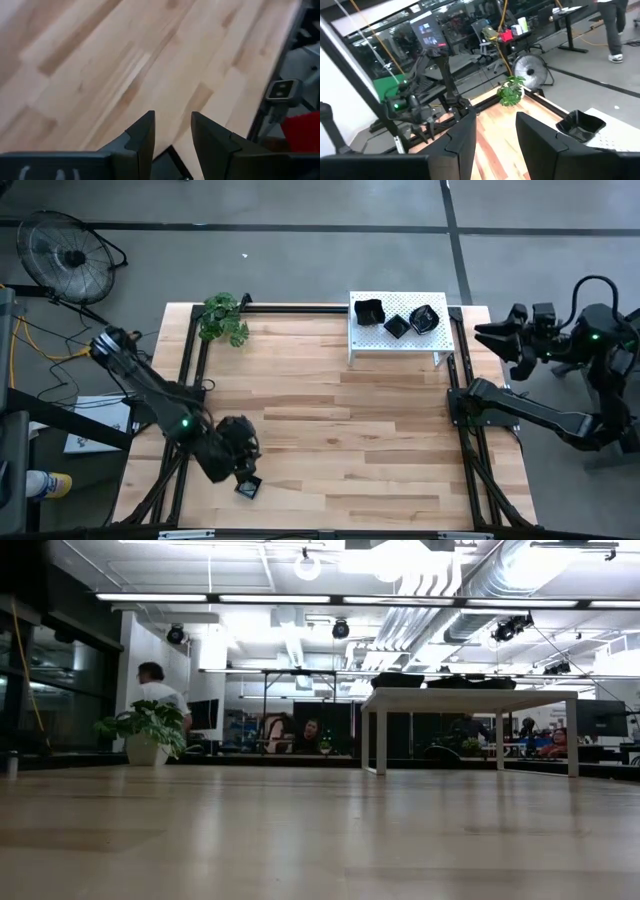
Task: Pick & Place Mini shaped plates
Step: Stack the square plate on top of the square plate on the shelf
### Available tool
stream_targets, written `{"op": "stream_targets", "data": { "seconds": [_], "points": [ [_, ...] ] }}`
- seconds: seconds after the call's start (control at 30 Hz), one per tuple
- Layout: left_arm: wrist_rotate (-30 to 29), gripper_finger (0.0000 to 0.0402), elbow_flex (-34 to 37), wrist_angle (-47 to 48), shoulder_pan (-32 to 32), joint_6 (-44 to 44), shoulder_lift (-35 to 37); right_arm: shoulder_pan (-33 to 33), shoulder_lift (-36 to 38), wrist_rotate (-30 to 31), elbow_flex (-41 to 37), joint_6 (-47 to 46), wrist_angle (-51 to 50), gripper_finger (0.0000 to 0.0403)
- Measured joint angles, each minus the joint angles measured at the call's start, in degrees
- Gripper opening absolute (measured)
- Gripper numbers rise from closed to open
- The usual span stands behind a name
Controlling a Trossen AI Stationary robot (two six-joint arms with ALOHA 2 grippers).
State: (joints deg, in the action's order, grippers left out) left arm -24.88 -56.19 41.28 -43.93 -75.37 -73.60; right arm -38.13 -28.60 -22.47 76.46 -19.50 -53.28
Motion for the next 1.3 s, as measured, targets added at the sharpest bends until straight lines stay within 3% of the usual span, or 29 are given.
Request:
{"op": "stream_targets", "data": {
  "seconds": [0.17,0.37,0.5,0.8,1.0,1.3],
  "points": [
    [0.3,0.0124,0.0,0.8,-2.7,-12.6,-4.3,-0.1,-0.8,-3.0,0.0,-0.4,2.7,0.0133],
    [3.8,0.0124,0.0,2.2,-4.8,-21.7,-7.8,-0.1,-3.7,-10.9,0.0,-1.3,12.4,0.0133],
    [6.5,0.0124,0.0,2.3,-5.0,-23.9,-8.8,-0.1,-6.2,-13.0,0.0,-1.0,13.8,0.0133],
    [14.4,0.0124,0.0,6.0,-4.9,-25.0,-10.3,-0.1,-11.0,-24.6,0.0,-2.2,24.2,0.0133],
    [16.9,0.0124,0.0,7.4,-4.9,-24.7,-11.2,3.4,-14.5,-22.8,0.0,-0.3,26.4,0.0133],
    [19.6,0.0124,0.0,4.6,-5.0,-23.8,-14.3,17.8,-24.7,-13.2,0.0,5.5,30.9,0.0133]
  ]
}}
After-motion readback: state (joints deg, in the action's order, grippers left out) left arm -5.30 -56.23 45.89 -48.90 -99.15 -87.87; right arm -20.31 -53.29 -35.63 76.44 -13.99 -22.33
